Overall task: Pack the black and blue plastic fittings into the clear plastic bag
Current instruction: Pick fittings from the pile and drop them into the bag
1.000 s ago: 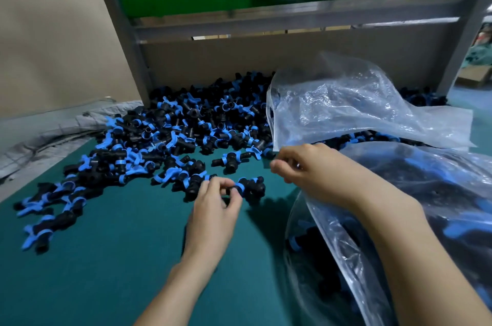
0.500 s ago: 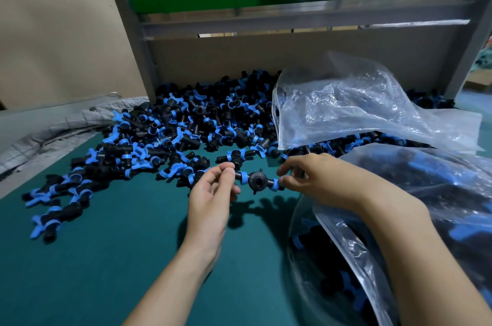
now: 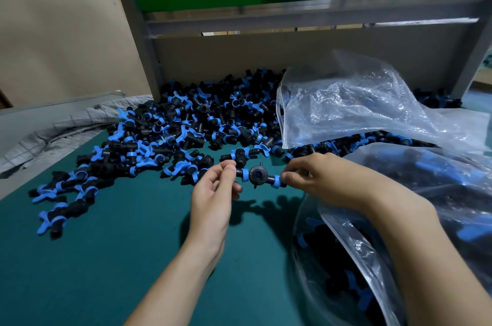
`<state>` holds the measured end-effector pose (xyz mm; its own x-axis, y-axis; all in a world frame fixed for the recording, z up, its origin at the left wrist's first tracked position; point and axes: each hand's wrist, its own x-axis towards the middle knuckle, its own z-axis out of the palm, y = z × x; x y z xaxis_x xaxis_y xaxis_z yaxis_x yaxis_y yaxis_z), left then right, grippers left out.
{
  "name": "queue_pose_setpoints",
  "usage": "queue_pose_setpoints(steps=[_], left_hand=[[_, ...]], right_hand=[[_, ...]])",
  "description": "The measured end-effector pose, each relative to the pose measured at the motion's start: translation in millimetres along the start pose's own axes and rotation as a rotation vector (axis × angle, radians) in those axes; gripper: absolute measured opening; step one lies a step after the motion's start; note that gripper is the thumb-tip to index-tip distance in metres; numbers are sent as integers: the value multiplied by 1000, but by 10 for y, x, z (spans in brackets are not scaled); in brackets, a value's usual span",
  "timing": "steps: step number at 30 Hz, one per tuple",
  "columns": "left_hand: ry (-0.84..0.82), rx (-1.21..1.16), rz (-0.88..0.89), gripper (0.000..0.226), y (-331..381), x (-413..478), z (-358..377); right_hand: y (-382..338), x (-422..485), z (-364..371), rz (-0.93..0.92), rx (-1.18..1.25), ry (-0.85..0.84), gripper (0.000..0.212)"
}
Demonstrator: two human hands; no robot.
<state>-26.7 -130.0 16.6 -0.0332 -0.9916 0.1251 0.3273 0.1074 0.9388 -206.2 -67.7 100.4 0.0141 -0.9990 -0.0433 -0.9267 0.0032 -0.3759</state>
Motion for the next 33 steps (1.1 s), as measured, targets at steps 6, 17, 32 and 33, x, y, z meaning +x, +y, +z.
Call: queue_pose_setpoints(steps=[6, 17, 32, 33], left_hand=[[35, -58, -65, 12, 23, 7, -15], [-54, -33, -129, 33, 47, -26, -11], [-122, 12, -52, 24, 82, -81, 4], [-132, 11, -43, 26, 86, -84, 4]], right_hand=[[21, 10, 13, -8, 43, 0, 33], [36, 31, 15, 9, 32, -31, 36], [26, 10, 30, 54, -17, -25, 23], [26, 13, 30, 53, -19, -29, 23]])
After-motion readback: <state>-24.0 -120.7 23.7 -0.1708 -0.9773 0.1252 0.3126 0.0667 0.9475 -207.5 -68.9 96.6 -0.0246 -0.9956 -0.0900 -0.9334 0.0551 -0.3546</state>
